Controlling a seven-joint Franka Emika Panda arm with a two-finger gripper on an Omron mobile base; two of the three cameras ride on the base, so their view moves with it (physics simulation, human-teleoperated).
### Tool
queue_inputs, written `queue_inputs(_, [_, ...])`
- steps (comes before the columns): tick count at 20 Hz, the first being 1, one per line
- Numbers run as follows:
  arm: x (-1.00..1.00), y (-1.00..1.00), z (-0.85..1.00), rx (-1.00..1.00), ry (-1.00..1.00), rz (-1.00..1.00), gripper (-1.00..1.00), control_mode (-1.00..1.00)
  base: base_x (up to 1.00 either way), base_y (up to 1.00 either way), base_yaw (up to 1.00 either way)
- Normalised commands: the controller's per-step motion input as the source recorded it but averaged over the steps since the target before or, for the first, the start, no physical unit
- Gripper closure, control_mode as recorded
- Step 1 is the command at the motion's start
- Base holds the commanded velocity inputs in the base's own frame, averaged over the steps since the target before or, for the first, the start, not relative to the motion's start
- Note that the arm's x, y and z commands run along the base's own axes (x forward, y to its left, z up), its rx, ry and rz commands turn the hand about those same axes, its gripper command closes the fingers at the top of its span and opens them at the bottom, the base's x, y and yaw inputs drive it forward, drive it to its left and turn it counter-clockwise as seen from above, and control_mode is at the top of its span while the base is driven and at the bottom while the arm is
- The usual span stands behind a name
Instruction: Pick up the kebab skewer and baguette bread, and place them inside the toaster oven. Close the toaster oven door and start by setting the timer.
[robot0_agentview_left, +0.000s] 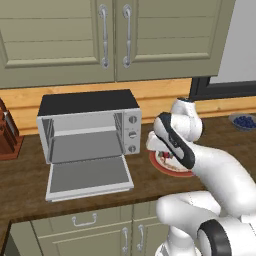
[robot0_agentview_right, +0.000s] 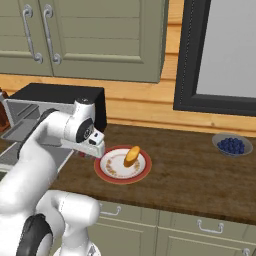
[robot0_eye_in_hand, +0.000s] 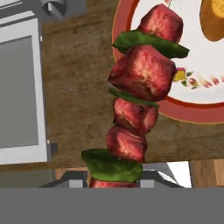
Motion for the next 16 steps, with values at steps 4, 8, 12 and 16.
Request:
queue_inputs(4, [-0.6,1.0,0.92,-0.03,0.09,0.15,1.0,-1.0,0.0,0.0,0.0])
queue_inputs(8, [-0.09,1.0,0.7,-0.09,0.08,0.12,1.0,-1.0,0.0,0.0,0.0])
queue_inputs(12, [0.44,1.0,0.16,-0.14,0.01,0.09,1.0,-1.0,0.0,0.0,0.0])
queue_inputs(16, [0.6,1.0,0.09,-0.11,0.01,0.06,1.0,-1.0,0.0,0.0,0.0])
